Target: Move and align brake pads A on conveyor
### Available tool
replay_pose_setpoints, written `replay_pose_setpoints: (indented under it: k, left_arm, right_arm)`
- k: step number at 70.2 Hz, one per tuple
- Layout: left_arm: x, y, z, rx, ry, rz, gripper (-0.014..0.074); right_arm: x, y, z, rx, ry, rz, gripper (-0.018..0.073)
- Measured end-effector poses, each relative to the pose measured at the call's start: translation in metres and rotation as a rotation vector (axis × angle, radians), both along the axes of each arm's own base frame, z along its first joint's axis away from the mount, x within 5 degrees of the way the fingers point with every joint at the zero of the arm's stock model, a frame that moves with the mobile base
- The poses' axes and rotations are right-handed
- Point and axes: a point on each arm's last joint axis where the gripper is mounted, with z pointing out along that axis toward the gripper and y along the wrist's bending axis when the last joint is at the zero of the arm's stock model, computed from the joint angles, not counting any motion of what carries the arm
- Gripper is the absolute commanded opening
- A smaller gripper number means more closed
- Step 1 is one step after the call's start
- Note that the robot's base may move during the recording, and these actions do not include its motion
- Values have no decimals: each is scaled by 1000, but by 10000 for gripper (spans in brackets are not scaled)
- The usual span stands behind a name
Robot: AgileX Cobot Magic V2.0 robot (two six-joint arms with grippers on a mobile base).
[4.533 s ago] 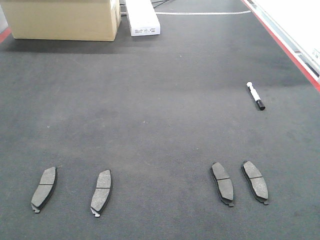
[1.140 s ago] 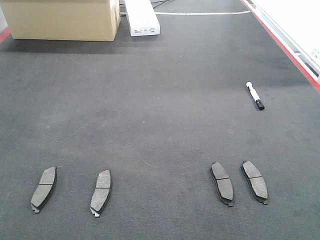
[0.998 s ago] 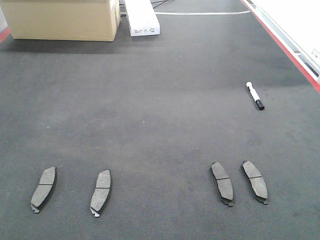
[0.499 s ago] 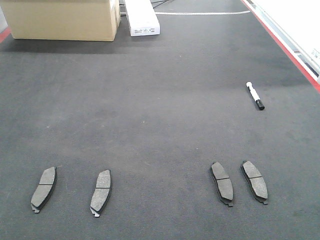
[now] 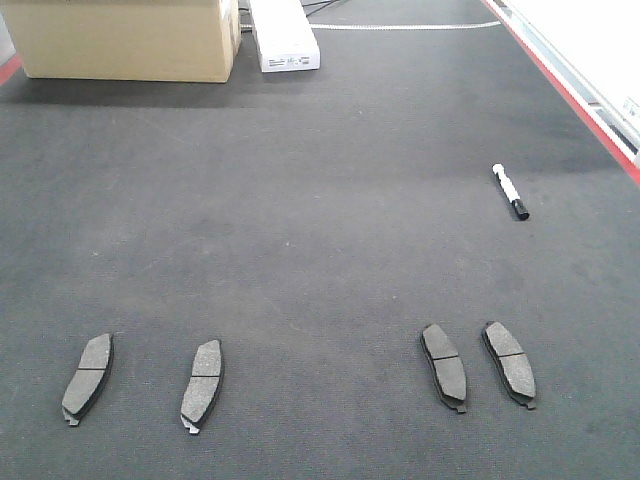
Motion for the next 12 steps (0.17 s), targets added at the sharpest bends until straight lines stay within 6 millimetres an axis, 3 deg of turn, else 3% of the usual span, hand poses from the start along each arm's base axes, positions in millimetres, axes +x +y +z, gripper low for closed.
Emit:
replay_pose_setpoints:
  k: [12]
  left_arm:
    - [0, 0, 0, 0, 0, 0, -6]
  right_arm:
    - [0, 0, 0, 0, 0, 0, -9]
